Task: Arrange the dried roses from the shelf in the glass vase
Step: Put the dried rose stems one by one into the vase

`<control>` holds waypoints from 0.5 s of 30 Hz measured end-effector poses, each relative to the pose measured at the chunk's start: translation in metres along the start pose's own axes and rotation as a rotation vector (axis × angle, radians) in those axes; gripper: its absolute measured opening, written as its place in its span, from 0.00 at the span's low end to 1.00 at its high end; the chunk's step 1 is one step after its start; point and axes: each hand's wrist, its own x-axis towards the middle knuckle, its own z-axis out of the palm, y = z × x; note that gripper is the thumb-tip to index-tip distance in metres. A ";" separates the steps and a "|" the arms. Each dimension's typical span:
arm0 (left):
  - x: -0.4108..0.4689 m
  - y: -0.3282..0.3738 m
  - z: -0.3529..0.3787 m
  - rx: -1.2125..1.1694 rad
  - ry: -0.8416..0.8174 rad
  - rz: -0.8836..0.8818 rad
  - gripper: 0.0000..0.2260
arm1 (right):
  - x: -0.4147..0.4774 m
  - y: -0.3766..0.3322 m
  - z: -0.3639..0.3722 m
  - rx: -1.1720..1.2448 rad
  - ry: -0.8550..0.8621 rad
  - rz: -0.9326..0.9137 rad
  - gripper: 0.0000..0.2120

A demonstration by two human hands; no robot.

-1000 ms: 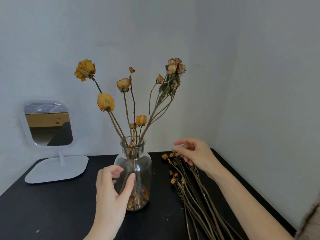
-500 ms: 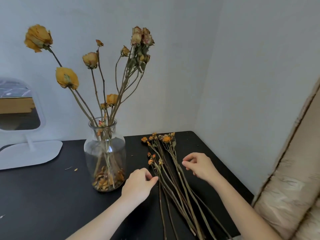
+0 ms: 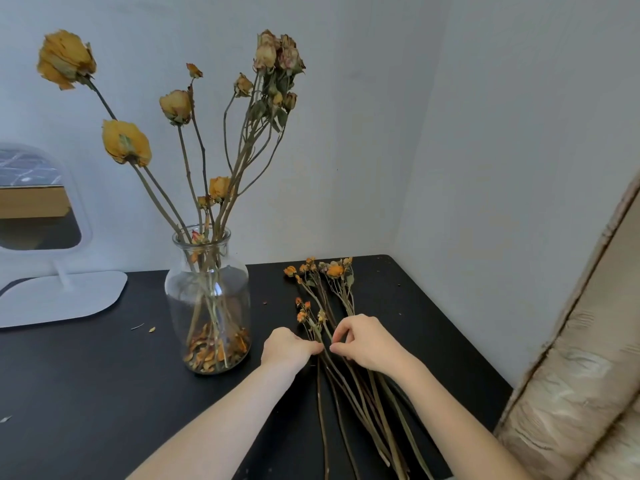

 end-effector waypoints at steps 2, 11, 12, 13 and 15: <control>0.000 0.000 0.000 -0.048 0.005 -0.024 0.10 | 0.000 -0.001 0.002 -0.040 -0.027 0.015 0.05; 0.002 0.004 -0.013 -0.199 0.002 -0.039 0.09 | 0.000 -0.014 0.006 -0.125 -0.117 0.069 0.12; 0.001 0.004 -0.014 -0.203 0.000 -0.033 0.09 | 0.000 -0.015 0.006 -0.131 -0.127 0.075 0.12; -0.001 0.005 -0.016 -0.205 -0.004 -0.027 0.09 | 0.001 -0.016 0.007 -0.133 -0.135 0.082 0.11; -0.005 0.007 -0.019 -0.218 -0.012 -0.011 0.08 | 0.001 -0.017 0.007 -0.119 -0.141 0.092 0.10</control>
